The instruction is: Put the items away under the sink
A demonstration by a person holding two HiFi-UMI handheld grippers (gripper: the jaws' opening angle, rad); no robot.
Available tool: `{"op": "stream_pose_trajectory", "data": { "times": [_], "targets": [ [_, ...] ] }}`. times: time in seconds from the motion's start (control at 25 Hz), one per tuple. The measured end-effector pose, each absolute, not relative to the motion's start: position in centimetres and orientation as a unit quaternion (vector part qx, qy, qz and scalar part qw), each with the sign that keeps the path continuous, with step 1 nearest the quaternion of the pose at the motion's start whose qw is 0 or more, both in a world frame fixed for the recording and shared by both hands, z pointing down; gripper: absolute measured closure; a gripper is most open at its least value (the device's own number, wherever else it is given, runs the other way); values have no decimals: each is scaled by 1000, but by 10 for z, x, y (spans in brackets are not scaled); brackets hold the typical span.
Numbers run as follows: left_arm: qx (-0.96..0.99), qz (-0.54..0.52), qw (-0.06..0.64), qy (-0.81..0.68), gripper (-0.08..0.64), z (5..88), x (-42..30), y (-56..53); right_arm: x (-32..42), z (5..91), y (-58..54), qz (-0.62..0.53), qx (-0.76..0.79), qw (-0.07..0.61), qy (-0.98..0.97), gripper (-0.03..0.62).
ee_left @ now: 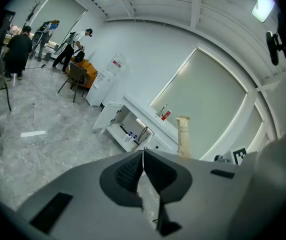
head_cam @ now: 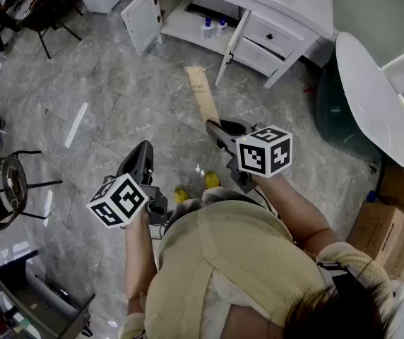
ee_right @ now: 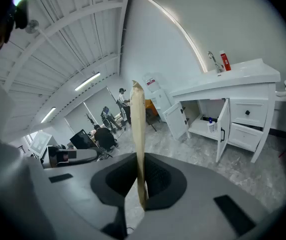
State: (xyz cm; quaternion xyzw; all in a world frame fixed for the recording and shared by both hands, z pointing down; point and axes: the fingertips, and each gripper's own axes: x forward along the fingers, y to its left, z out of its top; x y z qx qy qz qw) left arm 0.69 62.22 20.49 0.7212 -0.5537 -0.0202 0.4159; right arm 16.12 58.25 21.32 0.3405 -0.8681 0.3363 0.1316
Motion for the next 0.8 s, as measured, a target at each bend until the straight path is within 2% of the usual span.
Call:
{"op": "stream_pose_trajectory", "data": {
  "times": [0.8],
  "targets": [
    [720,-28,409,-560,517,205,62,576,201,228,535,338,299,148,-880,546]
  ]
}}
